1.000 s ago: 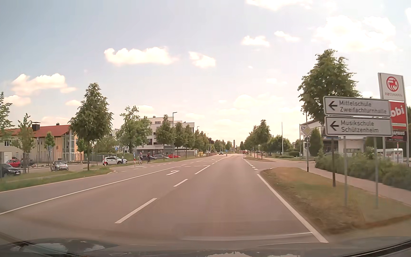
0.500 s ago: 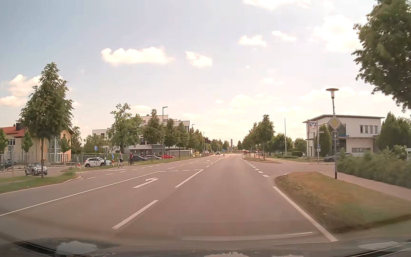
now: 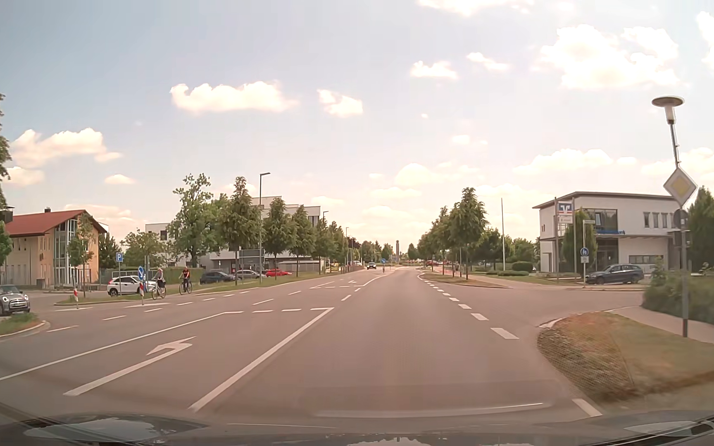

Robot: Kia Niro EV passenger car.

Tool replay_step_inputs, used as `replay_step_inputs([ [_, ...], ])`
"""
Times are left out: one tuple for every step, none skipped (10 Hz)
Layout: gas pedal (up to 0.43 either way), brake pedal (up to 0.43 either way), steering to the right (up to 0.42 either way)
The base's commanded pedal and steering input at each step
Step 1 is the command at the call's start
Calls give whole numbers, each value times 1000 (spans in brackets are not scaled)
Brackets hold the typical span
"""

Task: Follow the waypoints while adhering to traffic rules and regulations

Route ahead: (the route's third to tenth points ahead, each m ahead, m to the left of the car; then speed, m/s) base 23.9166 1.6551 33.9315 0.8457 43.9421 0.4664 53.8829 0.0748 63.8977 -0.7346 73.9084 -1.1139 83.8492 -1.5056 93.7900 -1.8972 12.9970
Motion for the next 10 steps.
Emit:
replay_step_inputs([
  [197,12,8],
  [197,12,8],
  [189,12,7],
  [189,12,7],
  [169,12,7],
  [157,12,7],
  [157,12,7],
  [157,12,7],
  [157,12,7],
  [157,12,7],
])
